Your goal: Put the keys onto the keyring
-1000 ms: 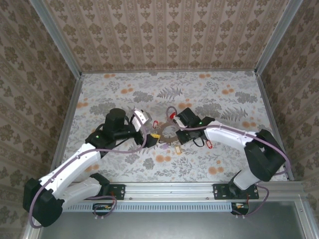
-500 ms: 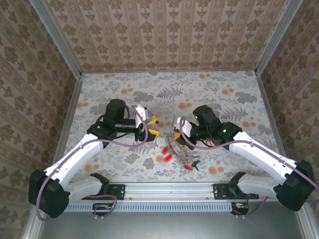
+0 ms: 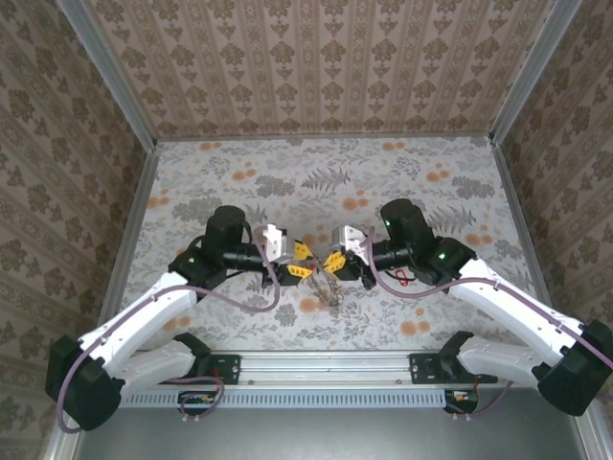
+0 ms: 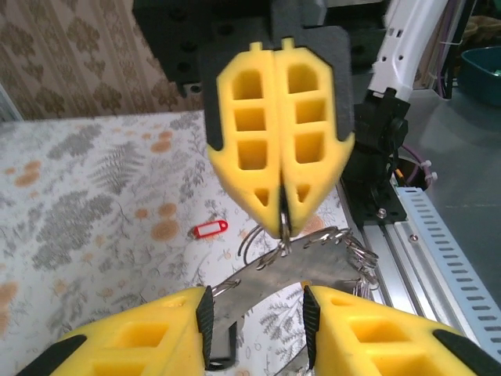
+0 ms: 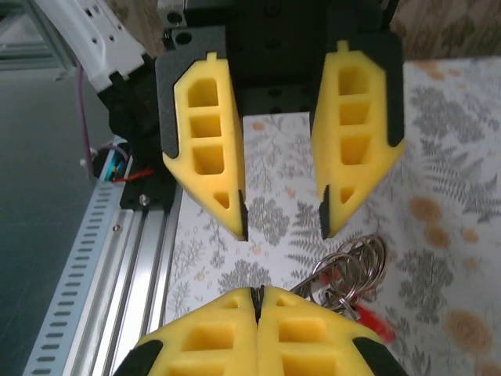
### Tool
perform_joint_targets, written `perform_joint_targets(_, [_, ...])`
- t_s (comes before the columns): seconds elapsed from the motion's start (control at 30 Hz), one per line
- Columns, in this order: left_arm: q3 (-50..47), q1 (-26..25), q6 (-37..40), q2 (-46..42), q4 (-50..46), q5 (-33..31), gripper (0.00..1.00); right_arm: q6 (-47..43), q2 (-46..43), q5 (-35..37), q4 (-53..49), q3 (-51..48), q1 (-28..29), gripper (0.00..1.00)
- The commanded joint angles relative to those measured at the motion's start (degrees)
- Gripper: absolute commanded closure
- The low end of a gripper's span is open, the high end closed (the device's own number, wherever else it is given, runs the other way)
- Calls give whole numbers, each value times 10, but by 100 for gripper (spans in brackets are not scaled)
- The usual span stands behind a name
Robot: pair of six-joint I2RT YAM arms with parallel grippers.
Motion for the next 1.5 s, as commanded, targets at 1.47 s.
perform_joint_targets(1.47, [-68,-77,-29,-52,157,-122,82,16,-4,8,195,-64,35,100])
